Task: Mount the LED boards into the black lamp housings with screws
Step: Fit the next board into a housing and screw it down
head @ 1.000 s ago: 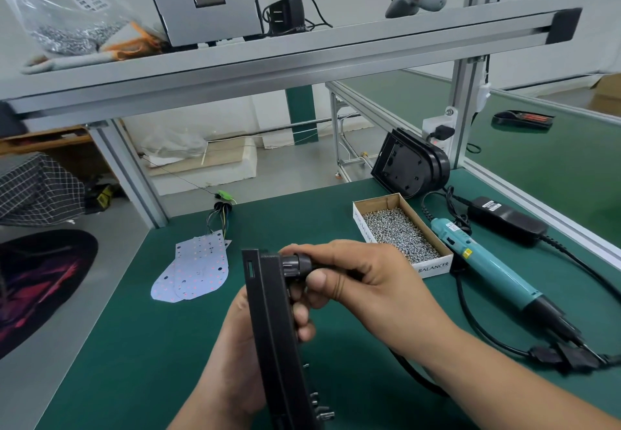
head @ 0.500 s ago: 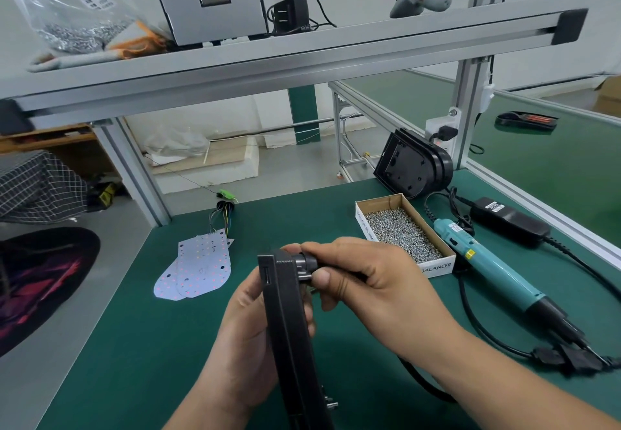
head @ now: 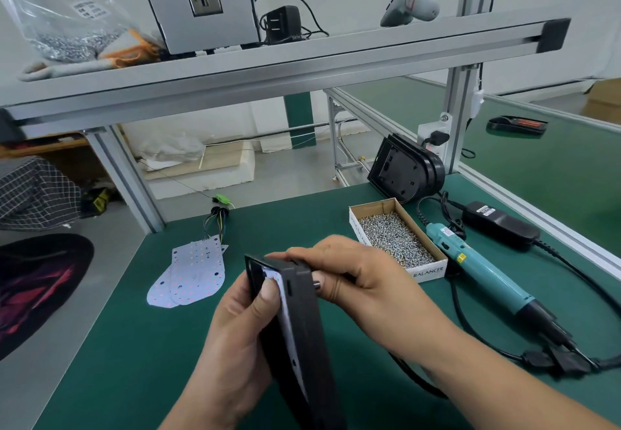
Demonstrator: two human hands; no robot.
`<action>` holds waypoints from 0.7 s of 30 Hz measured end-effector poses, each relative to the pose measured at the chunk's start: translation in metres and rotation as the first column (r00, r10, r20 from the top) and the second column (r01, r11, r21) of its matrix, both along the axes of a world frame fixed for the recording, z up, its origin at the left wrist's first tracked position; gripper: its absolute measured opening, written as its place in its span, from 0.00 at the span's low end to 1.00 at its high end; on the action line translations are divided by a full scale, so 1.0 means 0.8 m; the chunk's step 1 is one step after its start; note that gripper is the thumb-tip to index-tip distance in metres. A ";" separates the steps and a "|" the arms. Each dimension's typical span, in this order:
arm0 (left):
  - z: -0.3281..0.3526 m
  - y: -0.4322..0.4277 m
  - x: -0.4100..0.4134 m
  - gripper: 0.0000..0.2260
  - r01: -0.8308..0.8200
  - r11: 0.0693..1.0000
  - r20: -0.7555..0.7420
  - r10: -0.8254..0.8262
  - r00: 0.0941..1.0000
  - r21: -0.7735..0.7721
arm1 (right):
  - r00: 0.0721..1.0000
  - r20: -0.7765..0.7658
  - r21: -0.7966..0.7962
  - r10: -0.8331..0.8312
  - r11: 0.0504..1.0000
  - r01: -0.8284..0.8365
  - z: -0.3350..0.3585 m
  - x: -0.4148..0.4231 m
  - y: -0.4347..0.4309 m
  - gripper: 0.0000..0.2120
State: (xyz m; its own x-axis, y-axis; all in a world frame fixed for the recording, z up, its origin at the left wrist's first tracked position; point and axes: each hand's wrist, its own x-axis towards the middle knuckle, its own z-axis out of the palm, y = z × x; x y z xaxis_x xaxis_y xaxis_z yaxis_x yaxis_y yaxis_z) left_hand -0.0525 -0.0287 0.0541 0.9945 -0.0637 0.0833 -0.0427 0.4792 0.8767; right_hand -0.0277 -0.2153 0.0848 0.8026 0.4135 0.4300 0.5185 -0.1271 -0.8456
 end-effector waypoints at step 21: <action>0.002 0.010 0.001 0.22 -0.144 0.939 0.108 0.116 0.987 0.313 | 0.982 -0.178 0.035 0.069 0.997 -0.064 -0.008 0.017 -0.014 0.16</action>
State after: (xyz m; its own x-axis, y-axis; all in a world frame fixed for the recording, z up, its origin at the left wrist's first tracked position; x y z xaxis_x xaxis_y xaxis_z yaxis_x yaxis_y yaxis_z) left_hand -0.0515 -0.0210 0.0558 0.9858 0.0283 0.1656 -0.1680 0.1604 0.9726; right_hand -0.0139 -0.2263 0.0788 0.8387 0.4582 0.2945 0.3652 -0.0718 -0.9282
